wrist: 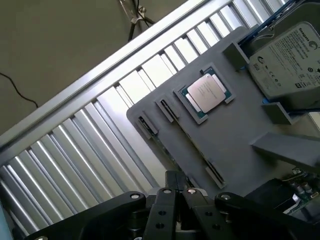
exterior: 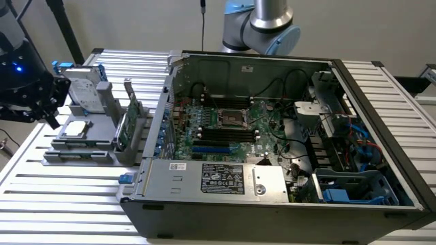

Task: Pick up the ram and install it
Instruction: 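Pick up the ram and move it above insertion slot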

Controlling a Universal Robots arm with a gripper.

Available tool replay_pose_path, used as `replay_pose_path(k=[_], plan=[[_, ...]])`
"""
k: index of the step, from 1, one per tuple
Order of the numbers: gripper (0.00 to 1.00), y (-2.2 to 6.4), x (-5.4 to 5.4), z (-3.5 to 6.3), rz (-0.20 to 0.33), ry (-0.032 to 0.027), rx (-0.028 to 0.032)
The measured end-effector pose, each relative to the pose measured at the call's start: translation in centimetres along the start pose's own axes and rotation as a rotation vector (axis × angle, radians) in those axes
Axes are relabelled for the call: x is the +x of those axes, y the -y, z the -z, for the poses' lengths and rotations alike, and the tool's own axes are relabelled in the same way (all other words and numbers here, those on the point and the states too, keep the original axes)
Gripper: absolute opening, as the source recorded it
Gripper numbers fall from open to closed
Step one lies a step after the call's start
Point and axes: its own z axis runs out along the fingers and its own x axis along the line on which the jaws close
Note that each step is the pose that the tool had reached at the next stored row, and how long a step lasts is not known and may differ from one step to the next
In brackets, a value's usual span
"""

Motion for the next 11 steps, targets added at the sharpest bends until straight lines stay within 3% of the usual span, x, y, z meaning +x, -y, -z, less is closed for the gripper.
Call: replay_pose_path(k=[11], plan=[[0.11, 0.02, 0.0, -0.41, 0.2, -0.0095, 0.0002]])
